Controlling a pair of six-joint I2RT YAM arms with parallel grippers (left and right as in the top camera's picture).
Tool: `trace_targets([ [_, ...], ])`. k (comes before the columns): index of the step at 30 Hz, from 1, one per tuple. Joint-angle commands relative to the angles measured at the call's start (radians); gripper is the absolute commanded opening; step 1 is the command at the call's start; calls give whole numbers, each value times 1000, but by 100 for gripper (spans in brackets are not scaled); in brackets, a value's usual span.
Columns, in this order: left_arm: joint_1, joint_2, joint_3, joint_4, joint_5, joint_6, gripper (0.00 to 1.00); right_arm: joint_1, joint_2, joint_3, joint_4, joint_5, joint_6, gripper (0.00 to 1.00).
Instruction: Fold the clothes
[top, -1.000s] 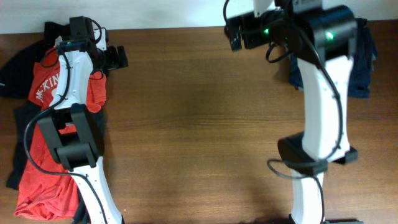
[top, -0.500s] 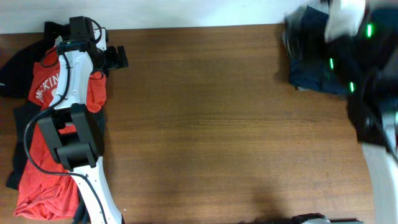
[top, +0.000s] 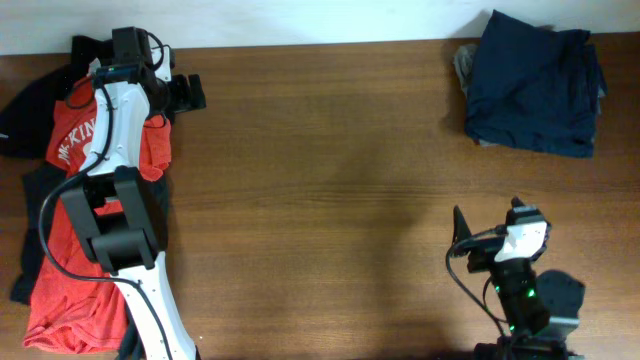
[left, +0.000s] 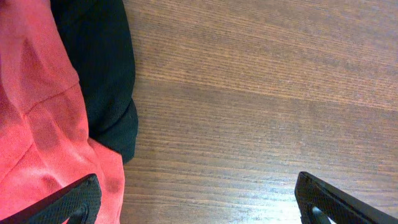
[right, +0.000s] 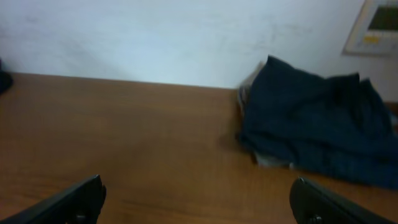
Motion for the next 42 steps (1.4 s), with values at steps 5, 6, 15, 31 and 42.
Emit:
trace_targets([
  [5, 3, 9, -1, 1, 0, -2, 99, -11, -181, -158, 11, 33, 19, 98],
  [6, 3, 9, -1, 1, 0, -2, 99, -11, -202, -172, 11, 32, 19, 99],
  [15, 3, 9, -1, 1, 0, -2, 99, -11, -256, -204, 10, 77, 19, 99],
  [31, 3, 9, -1, 1, 0, -2, 99, -10, -252, -204, 9, 73, 19, 99],
  [42, 8, 8, -1, 0, -31, -2, 99, -10, -252, -204, 9, 73, 19, 99],
])
